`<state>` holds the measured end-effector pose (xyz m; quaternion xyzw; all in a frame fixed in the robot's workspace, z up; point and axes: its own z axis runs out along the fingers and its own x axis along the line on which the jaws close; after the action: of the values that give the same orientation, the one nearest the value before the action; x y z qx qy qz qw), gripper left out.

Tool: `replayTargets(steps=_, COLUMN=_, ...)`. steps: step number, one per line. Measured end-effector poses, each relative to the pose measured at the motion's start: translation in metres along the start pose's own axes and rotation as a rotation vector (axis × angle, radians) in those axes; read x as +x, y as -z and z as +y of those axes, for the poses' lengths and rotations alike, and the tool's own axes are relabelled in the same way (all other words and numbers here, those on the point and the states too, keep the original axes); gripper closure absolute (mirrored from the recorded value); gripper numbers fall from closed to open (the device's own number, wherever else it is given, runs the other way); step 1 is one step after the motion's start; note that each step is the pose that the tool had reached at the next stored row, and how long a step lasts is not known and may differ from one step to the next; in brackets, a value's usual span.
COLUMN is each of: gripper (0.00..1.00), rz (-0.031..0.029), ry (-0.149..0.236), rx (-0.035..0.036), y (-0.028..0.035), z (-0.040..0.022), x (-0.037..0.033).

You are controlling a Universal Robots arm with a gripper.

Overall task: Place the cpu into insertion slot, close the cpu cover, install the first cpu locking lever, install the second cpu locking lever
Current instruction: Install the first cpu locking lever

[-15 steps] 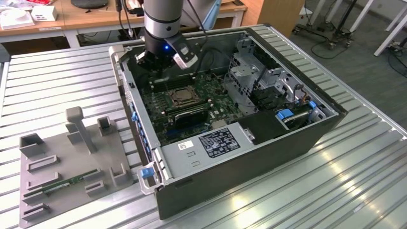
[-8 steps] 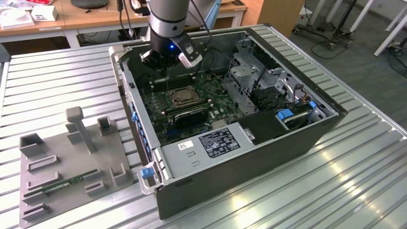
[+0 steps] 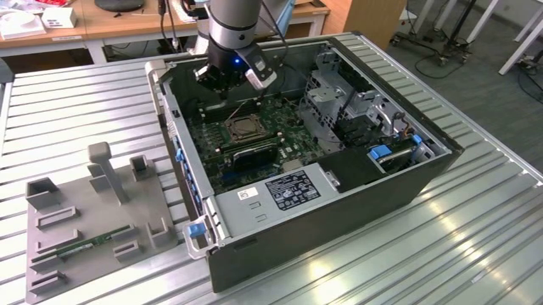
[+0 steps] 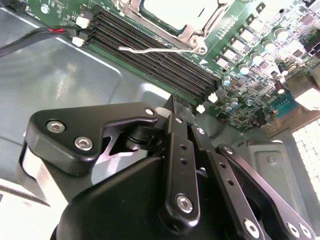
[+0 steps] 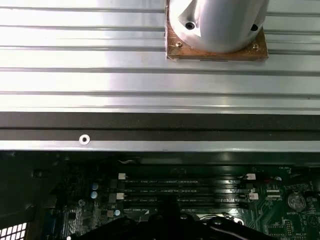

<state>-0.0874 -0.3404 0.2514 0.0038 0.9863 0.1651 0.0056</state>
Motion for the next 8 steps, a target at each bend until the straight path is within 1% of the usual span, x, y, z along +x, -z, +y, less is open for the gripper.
replayTargets(steps=1, gripper=0.89, rz=0.0, ry=0.0, rx=-0.0028, y=-0.0001, z=-0.0002, x=-0.0004)
replayTargets(steps=3, gripper=0.89, rz=0.0001, ry=0.0, rx=-0.0126, y=-0.0007, z=-0.0008, x=-0.002)
replayTargets(steps=4, gripper=0.89, rz=-0.0001, ry=0.0, rx=-0.0152, y=-0.001, z=-0.0013, x=-0.0031)
replayTargets(steps=6, gripper=0.89, rz=0.0, ry=0.0, rx=-0.0173, y=-0.0018, z=-0.0026, x=-0.0058)
replayTargets(steps=8, gripper=0.89, rz=0.0001, ry=0.0, rx=-0.0178, y=-0.0023, z=-0.0047, x=-0.0087)
